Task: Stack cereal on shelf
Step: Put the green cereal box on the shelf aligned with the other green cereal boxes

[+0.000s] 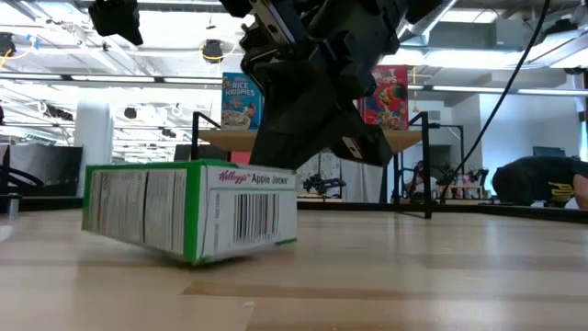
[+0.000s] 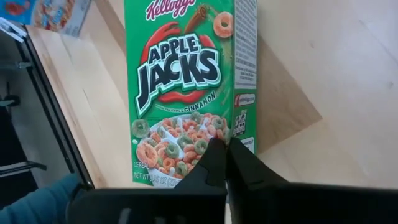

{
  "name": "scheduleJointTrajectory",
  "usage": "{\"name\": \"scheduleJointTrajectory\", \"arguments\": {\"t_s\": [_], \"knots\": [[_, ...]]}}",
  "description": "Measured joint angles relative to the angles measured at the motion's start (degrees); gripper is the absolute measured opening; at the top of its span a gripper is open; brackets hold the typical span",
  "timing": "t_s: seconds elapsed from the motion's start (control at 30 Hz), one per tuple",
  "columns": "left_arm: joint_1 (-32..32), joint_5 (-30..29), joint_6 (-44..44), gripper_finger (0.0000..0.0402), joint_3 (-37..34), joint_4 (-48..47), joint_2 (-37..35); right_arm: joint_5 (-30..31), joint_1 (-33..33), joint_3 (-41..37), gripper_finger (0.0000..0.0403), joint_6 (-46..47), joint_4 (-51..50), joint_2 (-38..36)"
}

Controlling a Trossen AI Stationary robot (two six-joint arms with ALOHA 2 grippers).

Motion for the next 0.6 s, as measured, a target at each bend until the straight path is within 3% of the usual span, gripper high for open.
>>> {"name": "scheduleJointTrajectory", "arguments": {"t_s": [0.3, 0.6], "knots": [[0.0, 0.0, 0.0, 0.0304, 0.0, 0.0, 0.0, 12.8, 0.6, 0.0, 0.0004, -3.1, -2.7, -6.2], [0.0, 0.0, 0.0, 0.0304, 0.0, 0.0, 0.0, 31.9, 2.4, 0.0, 0.0004, -5.7, -6.5, -12.6]]}}
